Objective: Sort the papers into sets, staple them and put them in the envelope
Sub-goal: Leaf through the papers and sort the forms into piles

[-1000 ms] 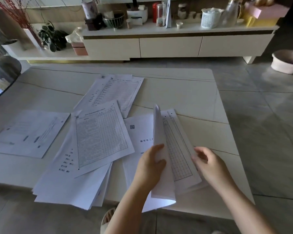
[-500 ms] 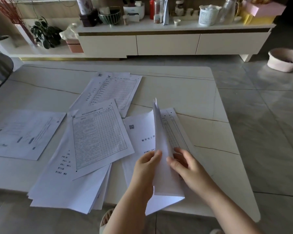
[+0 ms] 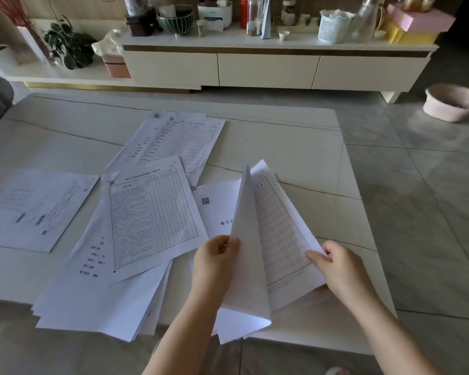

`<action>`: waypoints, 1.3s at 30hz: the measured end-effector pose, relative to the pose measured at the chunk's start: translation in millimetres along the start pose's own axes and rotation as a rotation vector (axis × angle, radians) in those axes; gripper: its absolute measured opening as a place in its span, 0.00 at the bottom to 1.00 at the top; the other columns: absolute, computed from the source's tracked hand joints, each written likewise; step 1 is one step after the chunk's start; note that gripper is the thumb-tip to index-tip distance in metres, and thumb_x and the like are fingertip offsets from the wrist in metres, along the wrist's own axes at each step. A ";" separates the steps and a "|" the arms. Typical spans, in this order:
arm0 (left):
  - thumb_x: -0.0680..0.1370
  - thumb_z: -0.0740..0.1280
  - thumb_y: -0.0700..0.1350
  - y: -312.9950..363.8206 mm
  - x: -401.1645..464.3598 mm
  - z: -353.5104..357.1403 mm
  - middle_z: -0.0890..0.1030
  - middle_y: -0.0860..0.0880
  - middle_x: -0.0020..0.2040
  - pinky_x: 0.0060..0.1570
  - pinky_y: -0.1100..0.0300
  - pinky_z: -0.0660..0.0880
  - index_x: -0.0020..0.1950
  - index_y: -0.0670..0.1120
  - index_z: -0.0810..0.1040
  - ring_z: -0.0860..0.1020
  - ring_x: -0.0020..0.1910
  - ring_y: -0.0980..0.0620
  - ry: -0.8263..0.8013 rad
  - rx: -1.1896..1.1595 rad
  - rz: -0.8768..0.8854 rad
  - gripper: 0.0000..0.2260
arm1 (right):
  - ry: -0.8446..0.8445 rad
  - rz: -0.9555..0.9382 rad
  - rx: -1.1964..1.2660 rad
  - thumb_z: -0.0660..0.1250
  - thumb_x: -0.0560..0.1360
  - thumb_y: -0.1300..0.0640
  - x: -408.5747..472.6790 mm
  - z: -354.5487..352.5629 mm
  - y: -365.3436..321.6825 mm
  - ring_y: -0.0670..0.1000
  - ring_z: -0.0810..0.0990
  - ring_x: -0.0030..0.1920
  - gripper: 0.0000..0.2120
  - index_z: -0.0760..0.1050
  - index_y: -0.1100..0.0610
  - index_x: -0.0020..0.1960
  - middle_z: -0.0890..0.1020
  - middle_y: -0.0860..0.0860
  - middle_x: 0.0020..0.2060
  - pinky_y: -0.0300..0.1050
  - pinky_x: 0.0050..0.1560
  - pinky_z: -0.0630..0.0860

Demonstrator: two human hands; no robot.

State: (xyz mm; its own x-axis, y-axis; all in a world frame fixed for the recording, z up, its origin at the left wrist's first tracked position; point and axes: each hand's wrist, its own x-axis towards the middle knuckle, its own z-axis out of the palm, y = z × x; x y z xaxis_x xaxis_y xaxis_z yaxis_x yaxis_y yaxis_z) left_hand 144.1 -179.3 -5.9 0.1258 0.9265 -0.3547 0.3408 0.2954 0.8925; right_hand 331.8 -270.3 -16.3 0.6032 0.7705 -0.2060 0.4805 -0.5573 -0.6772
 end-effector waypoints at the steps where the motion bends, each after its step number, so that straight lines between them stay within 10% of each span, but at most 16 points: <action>1: 0.78 0.64 0.46 0.5 0.6 -0.7 0.77 0.53 0.32 0.34 0.61 0.68 0.39 0.46 0.81 0.73 0.32 0.54 -0.006 0.048 0.023 0.10 | 0.017 0.002 0.054 0.66 0.77 0.58 1.7 -2.5 -0.1 0.49 0.67 0.27 0.14 0.66 0.56 0.35 0.69 0.49 0.27 0.34 0.23 0.62; 7: 0.78 0.64 0.45 9.0 5.6 -9.7 0.71 0.47 0.32 0.33 0.57 0.66 0.41 0.36 0.77 0.69 0.31 0.50 -0.021 0.028 0.042 0.13 | 0.252 0.047 0.421 0.61 0.79 0.62 1.6 -21.2 -4.0 0.47 0.78 0.25 0.07 0.76 0.64 0.46 0.79 0.55 0.36 0.55 0.33 0.78; 13: 0.76 0.64 0.44 7.1 8.0 -14.3 0.67 0.45 0.34 0.35 0.56 0.61 0.37 0.45 0.73 0.65 0.34 0.50 -0.024 -0.041 -0.017 0.09 | 0.391 0.124 0.811 0.61 0.79 0.61 -12.5 -35.2 -28.5 0.46 0.71 0.30 0.10 0.74 0.52 0.42 0.72 0.49 0.34 0.30 0.22 0.70; 16: 0.74 0.65 0.45 2.4 6.8 -13.6 0.69 0.45 0.34 0.36 0.56 0.63 0.36 0.45 0.72 0.67 0.34 0.50 -0.053 -0.130 -0.070 0.08 | 0.351 0.117 0.955 0.61 0.79 0.65 -16.1 -41.8 -48.2 0.49 0.63 0.29 0.09 0.72 0.61 0.40 0.63 0.51 0.30 0.31 0.18 0.61; 26: 0.71 0.68 0.46 3.1 -2.3 -25.5 0.75 0.42 0.41 0.37 0.55 0.66 0.40 0.45 0.78 0.72 0.39 0.47 -0.229 -0.426 -0.262 0.05 | -0.227 -0.012 0.640 0.53 0.77 0.69 -0.7 -3.5 -169.0 0.50 0.84 0.31 0.16 0.77 0.54 0.50 0.84 0.52 0.44 0.34 0.20 0.65; 39: 0.77 0.69 0.46 -22.7 15.2 -38.7 0.84 0.40 0.51 0.57 0.42 0.76 0.56 0.42 0.81 0.81 0.54 0.39 -0.233 -0.642 -0.418 0.11 | -0.362 0.067 0.382 0.62 0.79 0.63 49.5 97.6 -196.5 0.46 0.82 0.27 0.12 0.73 0.62 0.62 0.81 0.58 0.47 0.34 0.21 0.72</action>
State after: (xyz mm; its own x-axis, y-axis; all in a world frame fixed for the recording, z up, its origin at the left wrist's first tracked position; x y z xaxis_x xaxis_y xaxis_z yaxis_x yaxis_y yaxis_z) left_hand 102.3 -162.9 -20.8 0.3218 0.6575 -0.6812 -0.1915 0.7498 0.6333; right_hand 205.1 -92.4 37.6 0.3340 0.8322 -0.4425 0.1414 -0.5084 -0.8494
